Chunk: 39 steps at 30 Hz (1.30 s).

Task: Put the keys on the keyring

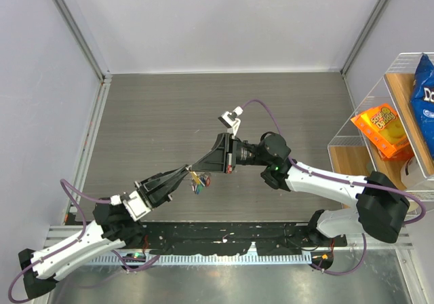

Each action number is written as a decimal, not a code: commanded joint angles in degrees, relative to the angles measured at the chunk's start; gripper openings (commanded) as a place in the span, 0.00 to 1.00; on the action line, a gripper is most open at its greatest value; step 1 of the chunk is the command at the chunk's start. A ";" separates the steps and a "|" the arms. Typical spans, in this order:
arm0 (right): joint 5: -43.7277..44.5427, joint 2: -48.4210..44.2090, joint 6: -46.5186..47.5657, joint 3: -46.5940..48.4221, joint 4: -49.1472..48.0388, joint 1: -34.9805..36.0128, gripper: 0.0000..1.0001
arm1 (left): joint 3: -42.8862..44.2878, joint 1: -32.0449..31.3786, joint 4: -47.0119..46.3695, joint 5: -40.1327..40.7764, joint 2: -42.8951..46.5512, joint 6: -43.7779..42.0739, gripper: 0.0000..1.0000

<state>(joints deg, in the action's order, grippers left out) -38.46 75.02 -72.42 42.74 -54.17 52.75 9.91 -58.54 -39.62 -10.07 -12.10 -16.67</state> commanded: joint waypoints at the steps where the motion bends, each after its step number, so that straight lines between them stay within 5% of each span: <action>1: 0.05 -1.02 -0.44 1.91 -3.57 -0.02 0.06 | 0.37 -0.17 -4.51 -0.22 -0.03 0.06 0.00; 39: -0.04 2.23 -3.16 1.47 -6.12 1.30 0.06 | -0.59 -0.08 -6.09 1.10 1.82 0.85 0.00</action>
<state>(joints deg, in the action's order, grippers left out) -39.51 78.41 -75.64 43.62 -57.89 53.95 8.97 -58.54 -40.91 -7.77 -10.96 -16.47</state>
